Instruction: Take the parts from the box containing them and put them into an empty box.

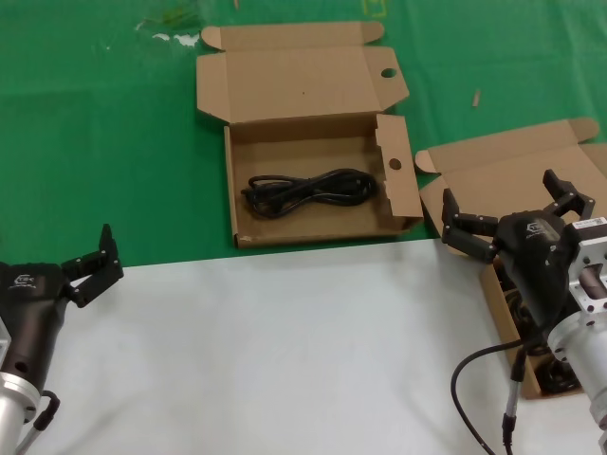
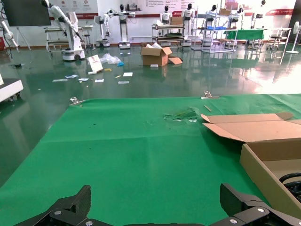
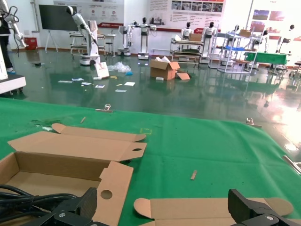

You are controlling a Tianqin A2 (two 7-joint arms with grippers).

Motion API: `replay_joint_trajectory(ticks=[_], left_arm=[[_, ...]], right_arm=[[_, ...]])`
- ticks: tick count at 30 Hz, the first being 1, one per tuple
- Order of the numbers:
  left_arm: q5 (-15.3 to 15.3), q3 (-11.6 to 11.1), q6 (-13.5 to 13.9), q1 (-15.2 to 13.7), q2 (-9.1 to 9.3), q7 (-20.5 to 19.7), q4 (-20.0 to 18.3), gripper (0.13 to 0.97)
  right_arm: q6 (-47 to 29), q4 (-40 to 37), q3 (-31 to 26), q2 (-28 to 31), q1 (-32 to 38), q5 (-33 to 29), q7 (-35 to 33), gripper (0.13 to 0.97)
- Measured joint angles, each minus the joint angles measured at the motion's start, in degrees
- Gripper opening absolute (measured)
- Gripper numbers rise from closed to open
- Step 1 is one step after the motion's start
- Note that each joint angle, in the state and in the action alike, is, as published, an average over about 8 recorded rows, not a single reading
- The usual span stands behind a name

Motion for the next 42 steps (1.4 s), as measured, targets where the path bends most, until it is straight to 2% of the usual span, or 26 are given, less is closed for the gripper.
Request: replay_joint_trajectory(ticks=[42], left_arm=[[0.0, 0.0, 0.0, 0.0, 0.00, 0.0, 0.0, 0.966]], right_arm=[[0.0, 0.0, 0.0, 0.0, 0.0, 0.0, 0.0, 0.966]])
